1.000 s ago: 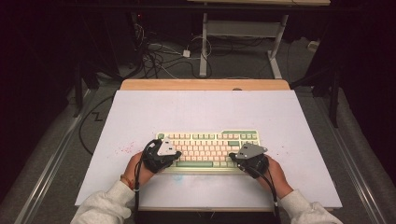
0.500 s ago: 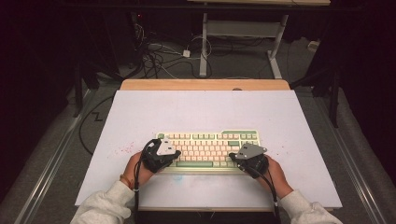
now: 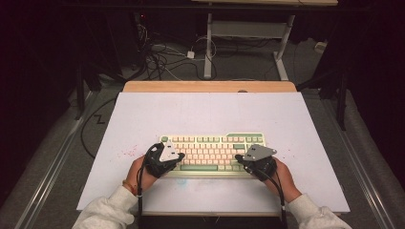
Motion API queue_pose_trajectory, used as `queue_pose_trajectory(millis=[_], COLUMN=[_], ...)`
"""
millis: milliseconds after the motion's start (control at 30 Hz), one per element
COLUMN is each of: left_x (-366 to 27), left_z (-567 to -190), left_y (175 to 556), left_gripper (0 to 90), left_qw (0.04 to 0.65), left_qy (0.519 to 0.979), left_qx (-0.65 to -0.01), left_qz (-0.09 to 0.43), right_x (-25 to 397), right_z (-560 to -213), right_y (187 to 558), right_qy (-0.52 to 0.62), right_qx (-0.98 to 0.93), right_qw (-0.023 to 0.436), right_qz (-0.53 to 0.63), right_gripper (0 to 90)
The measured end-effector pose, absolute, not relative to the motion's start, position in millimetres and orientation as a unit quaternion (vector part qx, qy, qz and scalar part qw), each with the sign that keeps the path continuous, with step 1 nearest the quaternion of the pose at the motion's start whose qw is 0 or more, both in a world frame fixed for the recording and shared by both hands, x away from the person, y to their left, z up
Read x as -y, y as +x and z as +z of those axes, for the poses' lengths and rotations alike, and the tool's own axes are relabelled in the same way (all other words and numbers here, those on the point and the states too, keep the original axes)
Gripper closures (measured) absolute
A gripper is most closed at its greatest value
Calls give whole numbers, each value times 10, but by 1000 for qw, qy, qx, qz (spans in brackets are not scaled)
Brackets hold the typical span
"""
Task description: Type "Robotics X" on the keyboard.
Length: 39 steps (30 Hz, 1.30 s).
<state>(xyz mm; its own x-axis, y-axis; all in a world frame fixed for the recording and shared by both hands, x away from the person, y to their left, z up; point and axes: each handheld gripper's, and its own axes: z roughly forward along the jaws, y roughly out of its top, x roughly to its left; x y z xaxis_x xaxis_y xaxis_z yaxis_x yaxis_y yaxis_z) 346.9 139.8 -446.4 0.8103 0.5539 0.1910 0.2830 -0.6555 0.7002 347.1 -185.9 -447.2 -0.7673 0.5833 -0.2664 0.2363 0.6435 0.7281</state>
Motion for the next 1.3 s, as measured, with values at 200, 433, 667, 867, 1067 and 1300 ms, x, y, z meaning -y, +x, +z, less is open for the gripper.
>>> queue_pose_trajectory(millis=[200, 433, 667, 867, 1067, 1300], left_x=[-1423, -1414, -1400, -1393, -1394, -1405], left_z=[-4427, -4407, -4398, -4397, -4409, -4399], left_y=[3460, 3446, 3425, 3401, 3382, 3355], left_gripper=[878, 871, 693, 410, 218, 148], left_qw=[346, 354, 363, 368, 378, 386], left_qy=[886, 879, 871, 860, 849, 847], left_qx=[-235, -235, -227, -229, -236, -226], left_qz=[202, 216, 241, 269, 285, 287], right_x=[1873, 1899, 1911, 1915, 1905, 1891], right_z=[-4429, -4370, -4332, -4301, -4292, -4294], right_y=[3455, 3443, 3415, 3397, 3380, 3379], right_qy=[234, 236, 234, 234, 231, 235], right_qx=[-868, -858, -848, -839, -834, -827], right_qw=[252, 258, 271, 281, 290, 296], right_qz=[359, 377, 391, 402, 410, 416], right_gripper=[900, 879, 783, 630, 410, 237])
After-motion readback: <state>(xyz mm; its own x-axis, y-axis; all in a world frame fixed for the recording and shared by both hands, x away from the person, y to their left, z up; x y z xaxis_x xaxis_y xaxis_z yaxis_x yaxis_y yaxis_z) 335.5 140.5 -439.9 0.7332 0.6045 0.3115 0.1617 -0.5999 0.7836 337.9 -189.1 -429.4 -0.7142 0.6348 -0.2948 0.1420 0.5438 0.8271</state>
